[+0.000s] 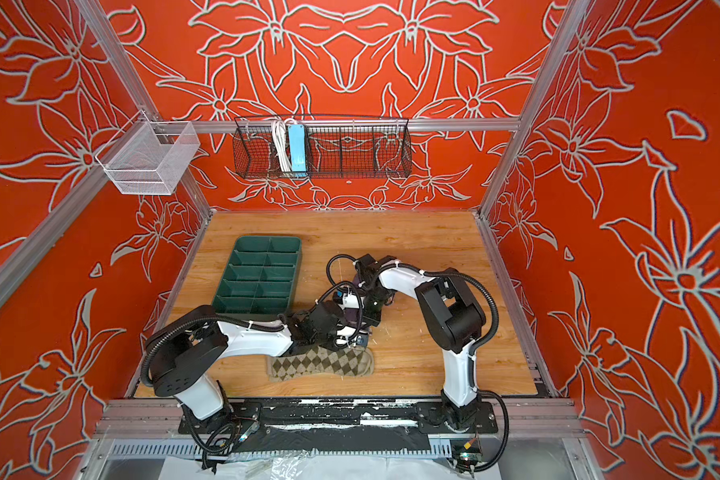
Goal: Roll the socks
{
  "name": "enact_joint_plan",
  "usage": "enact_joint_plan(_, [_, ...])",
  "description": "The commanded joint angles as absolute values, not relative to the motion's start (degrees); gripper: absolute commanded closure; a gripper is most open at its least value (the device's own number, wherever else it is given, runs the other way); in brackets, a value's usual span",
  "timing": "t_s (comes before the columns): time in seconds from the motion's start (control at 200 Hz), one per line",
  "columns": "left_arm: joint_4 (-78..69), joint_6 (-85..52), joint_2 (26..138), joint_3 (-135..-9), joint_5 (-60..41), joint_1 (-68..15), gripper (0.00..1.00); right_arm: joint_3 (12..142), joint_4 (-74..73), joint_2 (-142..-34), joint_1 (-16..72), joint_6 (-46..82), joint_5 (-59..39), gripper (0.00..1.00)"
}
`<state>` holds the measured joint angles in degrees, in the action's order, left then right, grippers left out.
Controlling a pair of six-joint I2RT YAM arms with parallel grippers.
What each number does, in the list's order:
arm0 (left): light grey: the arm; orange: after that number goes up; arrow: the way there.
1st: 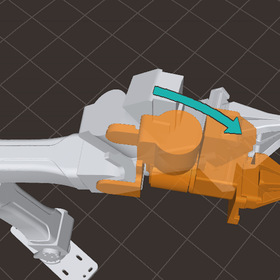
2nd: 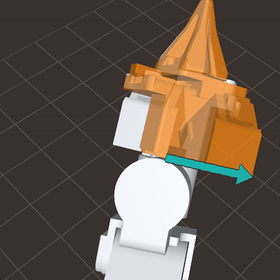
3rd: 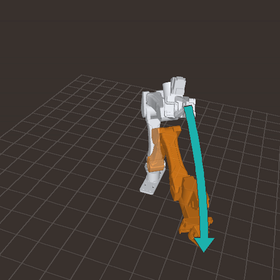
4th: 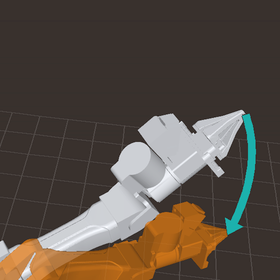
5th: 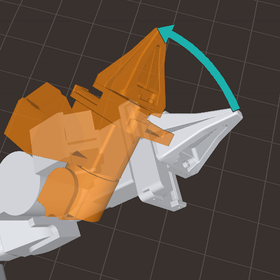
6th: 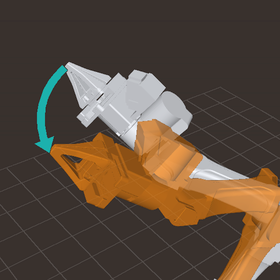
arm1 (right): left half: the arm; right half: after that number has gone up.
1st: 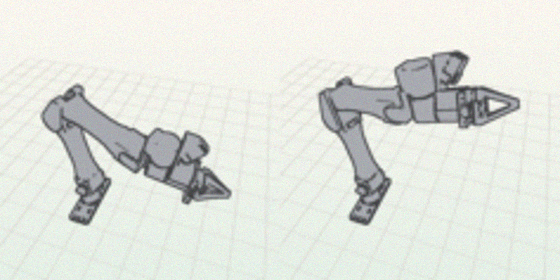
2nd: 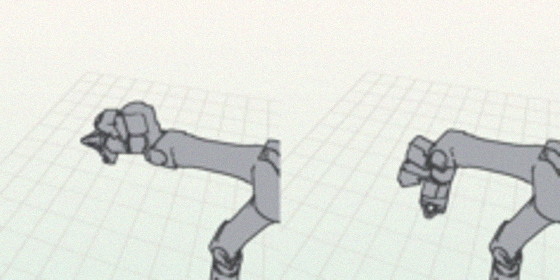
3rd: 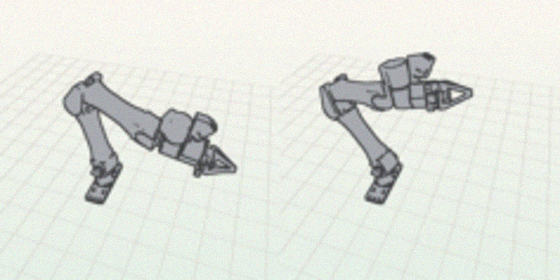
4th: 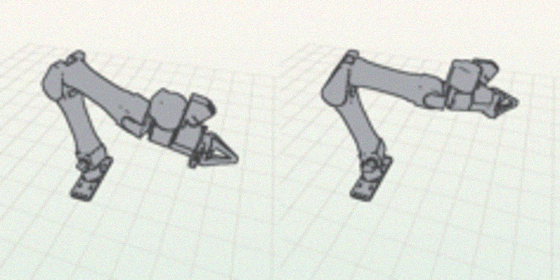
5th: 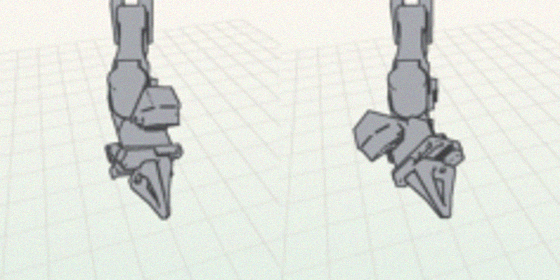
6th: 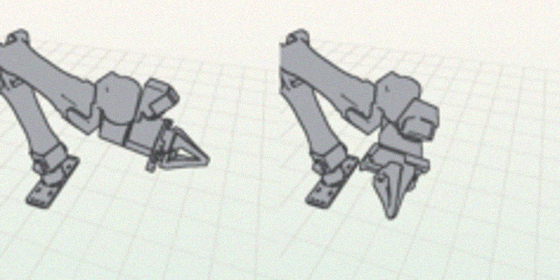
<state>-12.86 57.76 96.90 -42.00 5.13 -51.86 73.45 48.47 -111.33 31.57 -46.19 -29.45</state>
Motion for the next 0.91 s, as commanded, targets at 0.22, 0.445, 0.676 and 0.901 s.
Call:
enact_joint_plan(0.22, [-9.62, 56.34, 98.74, -42.39, 6.05, -52.21, 1.00, 67.22, 36.89, -104.57, 28.80, -40.95, -26.07, 0.77])
enact_joint_plan(0.445, [2.21, 57.05, 101.11, -46.90, 0.80, -50.27, 1.00, 59.03, 24.65, -93.08, 26.60, -31.81, -14.06, 0.64])
enact_joint_plan(0.676, [12.93, 55.12, 103.96, -54.62, -4.89, -46.63, 1.00, 49.46, 10.24, -77.29, 24.68, -24.40, -3.50, 0.61])
enact_joint_plan(0.901, [26.96, 53.79, 107.27, -63.92, -9.53, -44.00, 1.00, 38.28, -7.29, -52.64, 24.43, -27.22, -11.44, 0.55])
